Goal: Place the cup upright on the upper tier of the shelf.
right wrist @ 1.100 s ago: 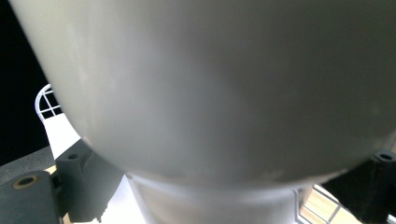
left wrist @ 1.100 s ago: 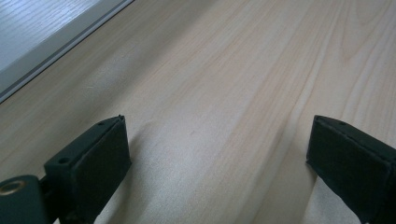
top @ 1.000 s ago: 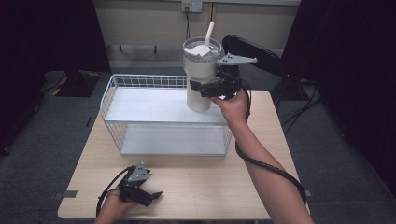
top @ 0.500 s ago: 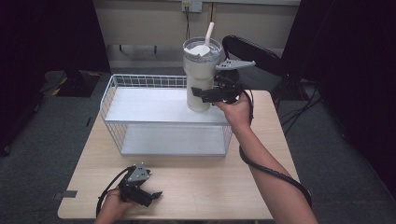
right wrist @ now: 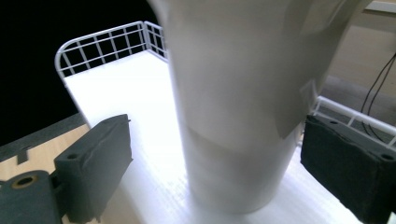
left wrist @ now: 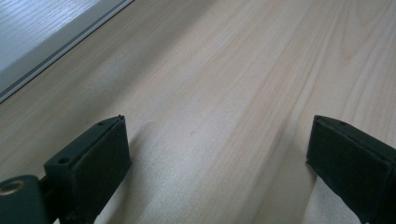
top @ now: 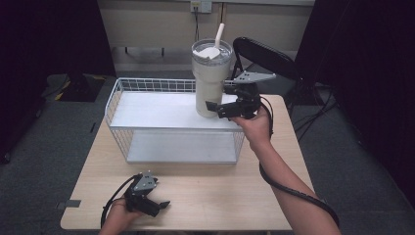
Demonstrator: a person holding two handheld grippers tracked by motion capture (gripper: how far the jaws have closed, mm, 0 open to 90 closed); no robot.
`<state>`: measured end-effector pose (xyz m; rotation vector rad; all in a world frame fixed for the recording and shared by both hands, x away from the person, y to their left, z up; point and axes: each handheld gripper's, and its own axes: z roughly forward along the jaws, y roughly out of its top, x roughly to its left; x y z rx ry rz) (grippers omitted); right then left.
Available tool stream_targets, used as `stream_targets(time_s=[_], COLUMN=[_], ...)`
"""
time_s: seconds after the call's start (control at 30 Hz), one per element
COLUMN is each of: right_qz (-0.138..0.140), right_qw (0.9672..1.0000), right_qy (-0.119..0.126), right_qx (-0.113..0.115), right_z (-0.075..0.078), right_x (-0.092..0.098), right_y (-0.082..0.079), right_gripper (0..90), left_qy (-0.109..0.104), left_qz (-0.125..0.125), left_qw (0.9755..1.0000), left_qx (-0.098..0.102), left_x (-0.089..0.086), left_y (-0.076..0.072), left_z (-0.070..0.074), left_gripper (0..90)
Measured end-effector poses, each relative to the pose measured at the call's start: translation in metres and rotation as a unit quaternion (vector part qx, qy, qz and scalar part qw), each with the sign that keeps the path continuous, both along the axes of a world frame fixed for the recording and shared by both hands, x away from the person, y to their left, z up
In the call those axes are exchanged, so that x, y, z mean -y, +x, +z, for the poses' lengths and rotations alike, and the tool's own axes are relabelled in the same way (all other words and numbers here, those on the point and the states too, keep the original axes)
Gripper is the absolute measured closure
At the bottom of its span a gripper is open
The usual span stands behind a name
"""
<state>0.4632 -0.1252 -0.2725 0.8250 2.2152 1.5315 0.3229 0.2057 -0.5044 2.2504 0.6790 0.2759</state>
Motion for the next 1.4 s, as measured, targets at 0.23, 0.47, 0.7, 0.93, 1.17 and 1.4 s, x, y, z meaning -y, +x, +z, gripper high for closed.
stream_targets(time_s=[0.23, 0.47, 0.7, 0.93, 1.17, 1.4], right_qz=[0.020, 0.048, 0.070, 0.091, 0.103, 0.127], right_qw=[0.9998, 0.9988, 0.9976, 0.9958, 0.9946, 0.9918], right_qy=[-0.001, 0.005, 0.005, 0.005, 0.009, 0.017], right_qx=[0.005, 0.002, 0.001, -0.001, 0.002, -0.006], right_z=[-0.004, -0.013, -0.017, -0.024, -0.030, -0.041], right_x=[0.003, 0.003, 0.001, 0.001, 0.002, 0.003], right_y=[-0.013, -0.029, -0.042, -0.053, -0.064, -0.079], right_gripper=[8.4, 8.5, 8.6, 9.1, 9.2, 9.3], left_qy=[0.000, 0.000, 0.000, 0.001, 0.001, 0.001], left_qz=[0.000, 0.000, 0.000, -0.001, -0.001, -0.001], left_qw=[1.0000, 1.0000, 1.0000, 1.0000, 1.0000, 1.0000], left_qx=[0.000, 0.000, 0.000, -0.001, -0.001, -0.001], left_x=[0.000, 0.000, 0.000, 0.000, 0.000, 0.000], left_y=[0.000, 0.000, 0.000, 0.000, 0.000, 0.000], left_z=[0.000, 0.000, 0.000, 0.000, 0.000, 0.000], left_gripper=[5.3, 5.3, 5.3, 5.3, 5.3, 5.3])
